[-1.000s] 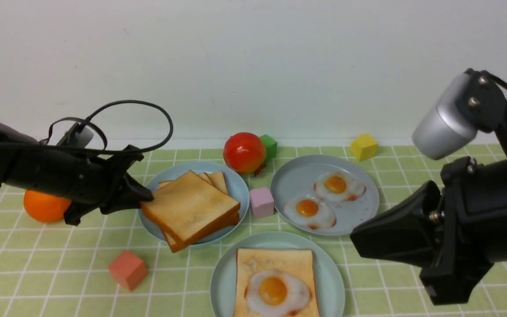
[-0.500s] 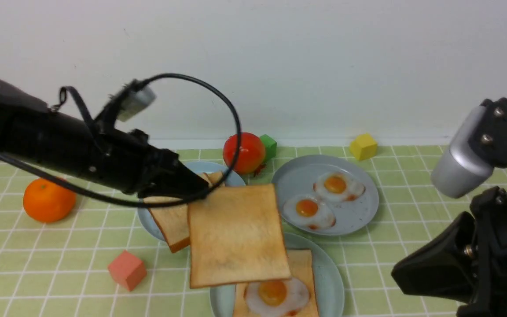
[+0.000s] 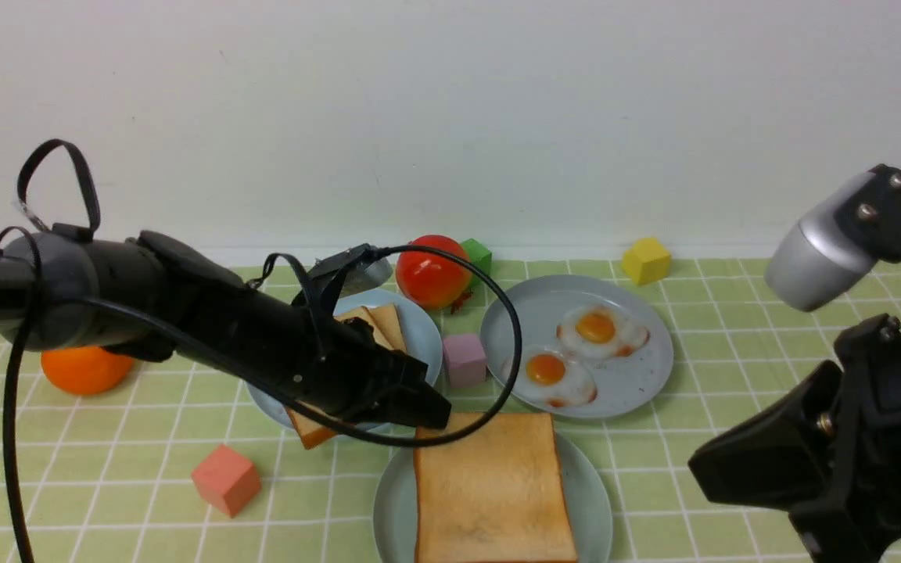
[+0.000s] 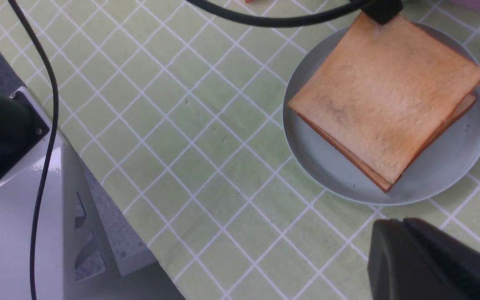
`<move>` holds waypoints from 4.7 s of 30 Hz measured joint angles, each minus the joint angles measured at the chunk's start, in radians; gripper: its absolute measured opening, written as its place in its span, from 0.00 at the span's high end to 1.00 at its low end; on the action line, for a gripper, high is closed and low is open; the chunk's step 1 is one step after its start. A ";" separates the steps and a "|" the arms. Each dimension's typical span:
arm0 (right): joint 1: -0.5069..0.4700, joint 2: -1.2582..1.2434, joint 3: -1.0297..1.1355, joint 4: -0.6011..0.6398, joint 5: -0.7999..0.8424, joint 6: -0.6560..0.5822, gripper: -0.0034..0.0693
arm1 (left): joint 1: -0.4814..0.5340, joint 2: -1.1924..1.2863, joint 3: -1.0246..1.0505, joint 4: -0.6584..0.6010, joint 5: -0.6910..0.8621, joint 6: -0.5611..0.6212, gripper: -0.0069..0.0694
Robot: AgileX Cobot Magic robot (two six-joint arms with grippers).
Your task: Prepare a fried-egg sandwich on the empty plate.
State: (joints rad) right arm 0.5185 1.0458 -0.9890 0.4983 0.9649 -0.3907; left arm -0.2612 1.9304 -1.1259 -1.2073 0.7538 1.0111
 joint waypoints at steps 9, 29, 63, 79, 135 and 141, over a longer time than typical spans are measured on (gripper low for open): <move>0.000 0.000 0.000 -0.001 0.006 0.001 0.87 | -0.001 0.013 0.000 0.005 -0.009 0.016 0.74; 0.000 -0.354 0.321 -0.124 -0.286 0.079 0.82 | 0.000 -0.466 0.000 0.427 -0.014 -0.470 0.23; 0.000 -0.948 0.771 -0.148 -0.669 0.232 0.78 | 0.000 -1.541 0.490 0.716 0.257 -1.293 0.93; 0.000 -0.948 0.772 -0.150 -0.669 0.232 0.75 | 0.095 -1.795 0.741 1.185 -0.207 -1.171 0.93; -0.188 -0.964 0.789 -0.461 -0.525 0.402 0.66 | 0.205 -1.941 1.152 1.361 -0.333 -1.257 0.90; -0.313 -1.016 0.884 -0.550 -0.499 0.478 0.64 | 0.205 -1.941 1.152 1.361 -0.333 -1.257 0.89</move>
State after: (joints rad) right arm 0.2050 0.0299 -0.1053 -0.0516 0.4656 0.0869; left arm -0.0566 -0.0106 0.0257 0.1532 0.4211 -0.2462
